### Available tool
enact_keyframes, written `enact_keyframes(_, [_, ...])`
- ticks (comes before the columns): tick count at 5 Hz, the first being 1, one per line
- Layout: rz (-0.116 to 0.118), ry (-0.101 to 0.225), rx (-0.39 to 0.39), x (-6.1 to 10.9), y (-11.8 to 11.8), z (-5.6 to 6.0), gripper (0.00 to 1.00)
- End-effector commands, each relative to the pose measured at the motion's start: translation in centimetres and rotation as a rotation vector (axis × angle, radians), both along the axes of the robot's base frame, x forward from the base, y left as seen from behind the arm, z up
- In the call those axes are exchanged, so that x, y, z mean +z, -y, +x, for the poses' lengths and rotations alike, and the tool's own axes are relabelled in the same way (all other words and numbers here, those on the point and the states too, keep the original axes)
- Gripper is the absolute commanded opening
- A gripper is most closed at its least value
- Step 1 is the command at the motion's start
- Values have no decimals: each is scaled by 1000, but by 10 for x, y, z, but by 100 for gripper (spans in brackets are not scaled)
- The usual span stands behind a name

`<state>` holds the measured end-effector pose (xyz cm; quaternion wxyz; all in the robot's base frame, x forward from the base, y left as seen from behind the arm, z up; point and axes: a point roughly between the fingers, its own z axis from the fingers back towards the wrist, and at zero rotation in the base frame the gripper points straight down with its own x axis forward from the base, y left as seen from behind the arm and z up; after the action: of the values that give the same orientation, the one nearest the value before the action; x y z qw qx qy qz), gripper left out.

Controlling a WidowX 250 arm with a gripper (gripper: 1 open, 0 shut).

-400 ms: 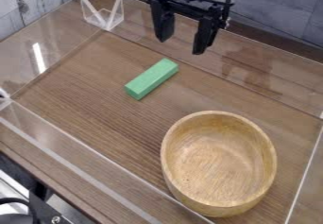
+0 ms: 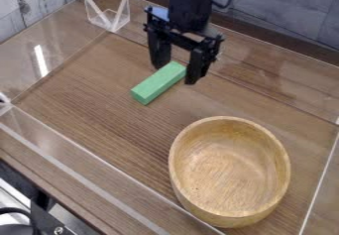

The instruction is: Put green object into wooden bowl

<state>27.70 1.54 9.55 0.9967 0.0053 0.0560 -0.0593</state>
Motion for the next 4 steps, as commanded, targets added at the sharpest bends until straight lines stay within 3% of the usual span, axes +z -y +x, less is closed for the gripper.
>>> enact_keyframes(1, [8, 104, -114, 22, -7, 5, 100])
enact_keyframes(3, [38, 190, -106, 8, -33, 11, 100])
enact_keyframes(4, [49, 209, -44, 1, -35, 19, 100])
